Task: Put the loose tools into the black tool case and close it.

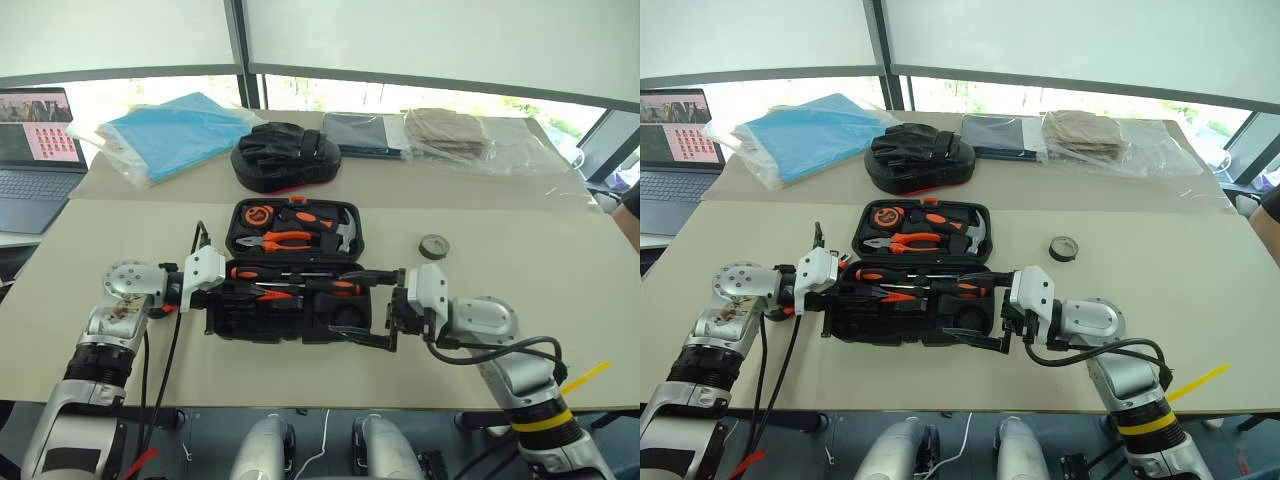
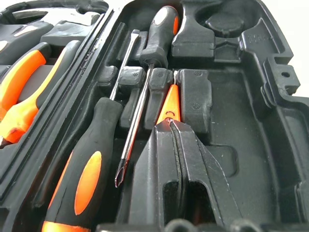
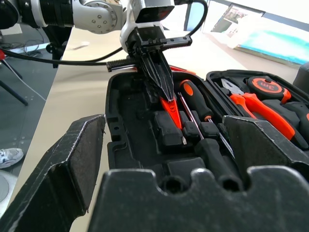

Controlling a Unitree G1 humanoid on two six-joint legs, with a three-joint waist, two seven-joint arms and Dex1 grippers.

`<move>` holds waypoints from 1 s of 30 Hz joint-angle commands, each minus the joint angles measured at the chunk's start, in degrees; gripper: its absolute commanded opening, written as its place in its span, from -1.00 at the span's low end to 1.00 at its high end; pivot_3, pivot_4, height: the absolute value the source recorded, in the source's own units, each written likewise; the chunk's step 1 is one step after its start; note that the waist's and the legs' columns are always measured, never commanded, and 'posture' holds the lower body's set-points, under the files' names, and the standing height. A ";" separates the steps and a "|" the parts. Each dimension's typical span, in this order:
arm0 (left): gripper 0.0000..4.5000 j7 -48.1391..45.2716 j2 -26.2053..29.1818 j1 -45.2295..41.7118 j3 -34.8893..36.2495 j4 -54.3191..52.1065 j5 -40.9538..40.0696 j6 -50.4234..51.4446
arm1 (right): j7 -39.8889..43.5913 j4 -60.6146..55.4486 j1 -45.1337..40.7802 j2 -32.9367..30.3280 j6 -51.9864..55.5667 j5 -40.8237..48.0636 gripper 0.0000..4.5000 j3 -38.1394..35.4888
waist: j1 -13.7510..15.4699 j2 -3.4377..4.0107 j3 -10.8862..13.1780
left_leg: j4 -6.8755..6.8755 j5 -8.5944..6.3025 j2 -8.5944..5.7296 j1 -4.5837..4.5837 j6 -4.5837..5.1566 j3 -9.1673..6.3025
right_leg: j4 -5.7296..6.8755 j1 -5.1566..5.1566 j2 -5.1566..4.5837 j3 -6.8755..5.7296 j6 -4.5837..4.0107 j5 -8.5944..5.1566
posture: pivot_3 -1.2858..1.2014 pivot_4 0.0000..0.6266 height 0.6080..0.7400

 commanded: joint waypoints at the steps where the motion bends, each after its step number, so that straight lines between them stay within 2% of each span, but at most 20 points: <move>1: -0.98 2.23 0.43 1.22 -1.63 2.82 3.40 0.94 | 0.21 -2.31 -0.13 -1.24 0.76 1.55 1.00 -2.45 | -0.02 0.02 -0.01 | 0.00 0.00 0.01 0.05 0.00 0.00 | 0.00 0.02 0.00 0.00 0.00 0.00 | 0.03 -0.52 1.00; 10: -0.98 2.52 0.25 4.20 -3.28 2.26 3.48 3.11 | 0.46 -3.55 -0.49 -2.23 2.21 2.63 1.00 -2.90 | -0.49 0.24 -0.14 | -0.12 -0.02 0.14 0.76 -0.02 0.01 | -0.06 0.65 0.02 0.02 0.32 -0.25 | 0.03 -0.52 1.00; 15: -0.98 3.20 0.55 5.98 -2.02 1.55 2.82 2.56 | 0.40 -3.58 -0.80 -1.97 1.99 2.79 1.00 -3.09 | -0.64 0.39 -0.23 | -0.15 -0.03 0.17 0.81 -0.03 0.02 | -0.07 0.67 -0.01 0.03 0.24 -0.22 | 0.03 -0.52 1.00; 16: -0.98 3.56 0.35 6.53 -0.75 0.94 1.68 2.16 | 0.52 -3.55 -0.75 -1.82 1.59 2.90 1.00 -3.15 | -0.68 0.42 -0.25 | -0.16 -0.03 0.17 0.81 -0.03 0.03 | -0.08 0.67 -0.01 0.03 0.21 -0.21 | 0.03 -0.52 1.00; 19: -0.98 0.67 -0.30 9.03 5.75 -5.58 -8.83 5.25 | 1.69 -3.40 -0.67 -1.44 0.14 3.82 1.00 -3.46 | -1.38 0.44 -0.26 | -0.19 -0.05 0.22 0.80 -0.04 0.07 | -0.08 0.61 -0.02 0.07 0.13 -0.18 | 0.03 -0.52 1.00; 22: -0.68 7.12 2.63 12.43 13.10 -12.43 -12.91 12.56 | 3.20 -4.19 -0.60 -0.69 -0.72 6.25 1.00 -4.39 | -1.48 0.35 -0.20 | -0.15 -0.12 0.34 0.66 -0.09 0.07 | -0.07 0.49 0.04 0.00 -0.13 -0.09 | 0.03 -0.52 1.00; 26: -0.01 11.58 5.28 21.10 21.98 -19.48 -16.93 17.72 | 4.31 -5.78 -0.33 0.59 -0.07 10.68 1.00 -5.53 | -1.46 0.24 -0.13 | -0.12 -0.14 0.58 0.37 -0.17 0.11 | -0.12 0.17 0.31 0.02 -0.23 -0.03 | 0.03 -0.52 1.00; 30: 0.62 16.91 5.94 31.59 33.53 -20.88 -17.89 19.29 | 4.21 -8.63 0.43 2.58 -0.51 13.35 1.00 -5.38 | -1.43 0.25 -0.12 | -0.14 -0.24 0.64 0.39 -0.24 0.18 | -0.20 0.16 0.29 0.06 -0.24 -0.03 | 0.03 -0.52 1.00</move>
